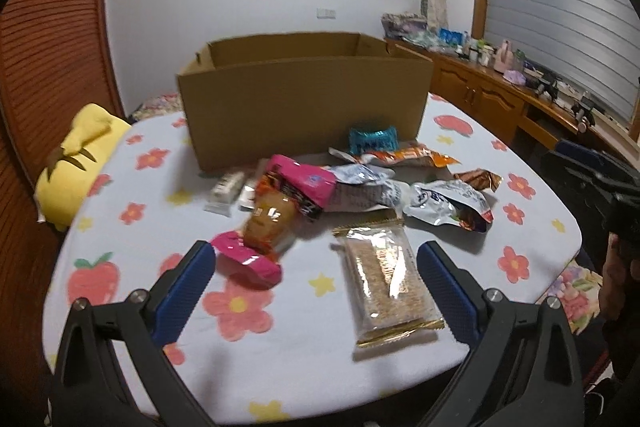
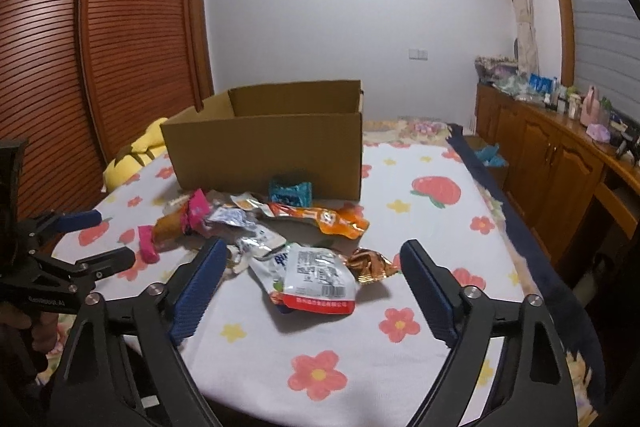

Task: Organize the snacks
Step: 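Grasp the clear rice-cracker packet with left tool while right tool grasps brown wafer packet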

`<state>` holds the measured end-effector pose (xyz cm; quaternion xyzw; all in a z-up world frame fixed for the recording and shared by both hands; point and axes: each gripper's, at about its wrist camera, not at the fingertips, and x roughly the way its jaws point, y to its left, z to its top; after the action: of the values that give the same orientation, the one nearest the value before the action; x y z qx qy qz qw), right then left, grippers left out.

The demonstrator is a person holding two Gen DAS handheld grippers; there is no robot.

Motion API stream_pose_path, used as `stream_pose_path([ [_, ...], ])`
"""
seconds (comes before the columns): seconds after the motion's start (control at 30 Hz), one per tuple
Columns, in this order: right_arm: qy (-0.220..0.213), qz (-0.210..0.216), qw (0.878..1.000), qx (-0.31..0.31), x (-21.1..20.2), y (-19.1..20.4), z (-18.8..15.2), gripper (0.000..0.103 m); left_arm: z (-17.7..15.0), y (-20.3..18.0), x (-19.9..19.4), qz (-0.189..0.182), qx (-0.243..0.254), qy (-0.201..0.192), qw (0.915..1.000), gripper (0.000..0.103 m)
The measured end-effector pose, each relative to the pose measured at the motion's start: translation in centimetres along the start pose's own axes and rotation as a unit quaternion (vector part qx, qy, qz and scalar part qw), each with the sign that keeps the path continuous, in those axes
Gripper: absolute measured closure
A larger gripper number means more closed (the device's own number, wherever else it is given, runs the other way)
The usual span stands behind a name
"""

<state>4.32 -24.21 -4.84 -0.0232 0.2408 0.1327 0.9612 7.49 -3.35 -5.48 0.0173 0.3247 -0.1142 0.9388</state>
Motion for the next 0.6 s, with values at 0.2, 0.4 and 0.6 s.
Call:
stream_pose_path([
  [0.2,0.011,-0.006,1.0,0.0,1.0,-1.4,0.3,0.027,0.2,-1.3,2.5,-0.028,0.012,0.029,0.9991,0.01],
  [0.4,0.054,0.009,0.998,0.002,3.9,-3.2,0.6,0.038,0.3,-2.7,4.6,-0.05,0.027,0.062,0.9965,0.022],
  [0.6,0.115,0.025,0.993,0.014,7.6,-5.4,0.9,0.044,-0.1,-3.3,6.3,-0.06,0.032,0.099,0.9928,0.032],
])
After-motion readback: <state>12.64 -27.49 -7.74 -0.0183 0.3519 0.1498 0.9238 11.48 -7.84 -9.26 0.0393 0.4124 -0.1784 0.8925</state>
